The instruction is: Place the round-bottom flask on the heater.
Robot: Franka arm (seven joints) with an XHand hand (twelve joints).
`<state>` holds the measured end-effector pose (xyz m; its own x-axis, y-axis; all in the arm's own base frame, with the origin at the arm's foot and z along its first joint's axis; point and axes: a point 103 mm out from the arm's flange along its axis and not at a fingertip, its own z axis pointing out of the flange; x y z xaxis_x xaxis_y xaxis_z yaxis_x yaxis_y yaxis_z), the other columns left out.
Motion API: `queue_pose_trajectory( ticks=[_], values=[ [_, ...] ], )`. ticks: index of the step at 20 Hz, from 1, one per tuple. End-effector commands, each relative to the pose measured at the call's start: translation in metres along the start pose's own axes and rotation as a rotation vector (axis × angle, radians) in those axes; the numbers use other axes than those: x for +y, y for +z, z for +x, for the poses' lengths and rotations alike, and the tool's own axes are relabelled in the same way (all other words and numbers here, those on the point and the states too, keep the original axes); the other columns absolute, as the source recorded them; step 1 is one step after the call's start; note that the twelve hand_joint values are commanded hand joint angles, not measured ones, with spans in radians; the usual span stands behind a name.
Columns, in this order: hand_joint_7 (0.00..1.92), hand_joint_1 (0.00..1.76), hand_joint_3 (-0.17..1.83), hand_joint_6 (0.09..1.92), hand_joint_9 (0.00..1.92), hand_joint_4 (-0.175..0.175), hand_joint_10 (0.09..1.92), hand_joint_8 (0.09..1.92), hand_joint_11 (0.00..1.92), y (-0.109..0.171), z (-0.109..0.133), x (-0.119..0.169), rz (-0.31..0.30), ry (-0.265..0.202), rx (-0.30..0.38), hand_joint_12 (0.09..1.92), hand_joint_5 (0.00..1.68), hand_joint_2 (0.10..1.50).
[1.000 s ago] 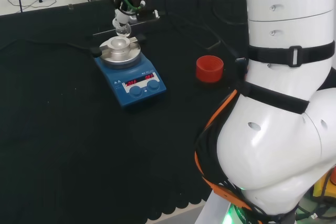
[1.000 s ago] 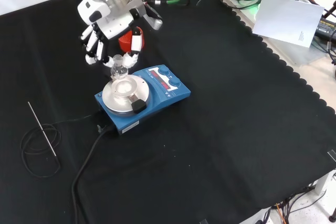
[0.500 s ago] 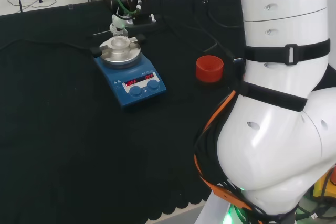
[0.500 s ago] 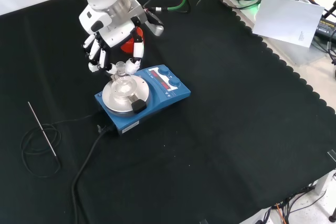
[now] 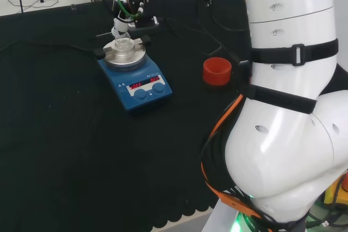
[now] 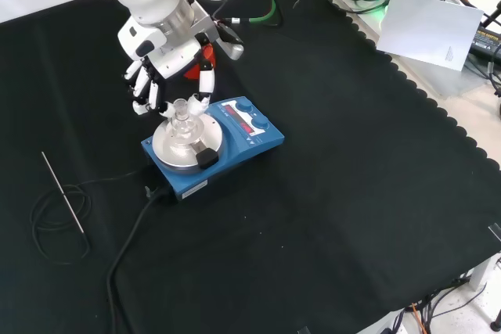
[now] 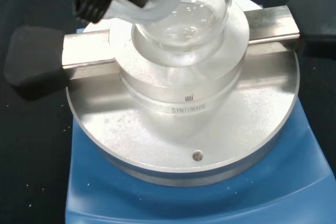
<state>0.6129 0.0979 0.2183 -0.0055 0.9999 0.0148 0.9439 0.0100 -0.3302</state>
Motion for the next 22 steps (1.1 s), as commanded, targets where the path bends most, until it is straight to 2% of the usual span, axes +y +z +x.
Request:
queue_pose_trajectory(
  ticks=[1,4,5,10,12,14,15,16,19,20,22],
  values=[
    [0.43,1.05,0.84,1.19,0.62,0.161,0.58,0.59,0.26,0.004,0.0,0.003,0.009,-0.001,-0.007,1.33,1.02,0.7],
    [0.43,1.05,0.84,1.19,0.62,0.162,0.58,0.59,0.26,0.006,0.0,0.005,0.017,0.0,-0.012,1.33,1.02,0.7],
    [0.43,1.05,0.84,1.19,0.62,0.162,0.58,0.59,0.26,0.007,-0.008,0.007,0.018,-0.001,-0.009,1.33,1.02,0.7],
    [0.43,1.05,0.83,1.18,0.61,0.168,0.58,0.59,0.26,0.007,-0.002,0.005,0.022,-0.001,0.0,1.33,1.02,0.7],
    [0.4,1.04,0.69,1.11,0.59,0.174,0.6,0.59,0.25,0.007,0.001,0.004,0.021,-0.001,-0.005,1.34,1.02,0.76],
    [0.37,0.96,0.66,1.01,0.55,0.033,0.62,0.6,0.24,0.007,0.002,0.003,0.023,-0.005,-0.006,1.33,0.91,0.71],
    [0.36,0.93,0.67,0.97,0.54,-0.007,0.62,0.61,0.24,0.006,0.003,0.003,0.025,-0.011,-0.003,1.34,0.84,0.67],
    [0.35,0.91,0.68,0.94,0.53,-0.027,0.63,0.61,0.23,0.006,0.002,0.002,0.028,-0.013,-0.001,1.34,0.78,0.65],
    [0.32,0.87,0.69,0.83,0.5,-0.034,0.64,0.61,0.22,0.006,0.004,0.0,0.048,-0.023,-0.011,1.34,0.61,0.6],
    [0.3,0.85,0.68,0.76,0.49,-0.031,0.65,0.62,0.21,0.004,-0.008,-0.001,0.049,-0.024,0.0,1.35,0.54,0.59],
    [0.26,0.82,0.66,0.59,0.46,-0.026,0.67,0.63,0.19,0.003,-0.006,-0.004,0.055,-0.023,-0.007,1.36,0.46,0.57]
  ],
)
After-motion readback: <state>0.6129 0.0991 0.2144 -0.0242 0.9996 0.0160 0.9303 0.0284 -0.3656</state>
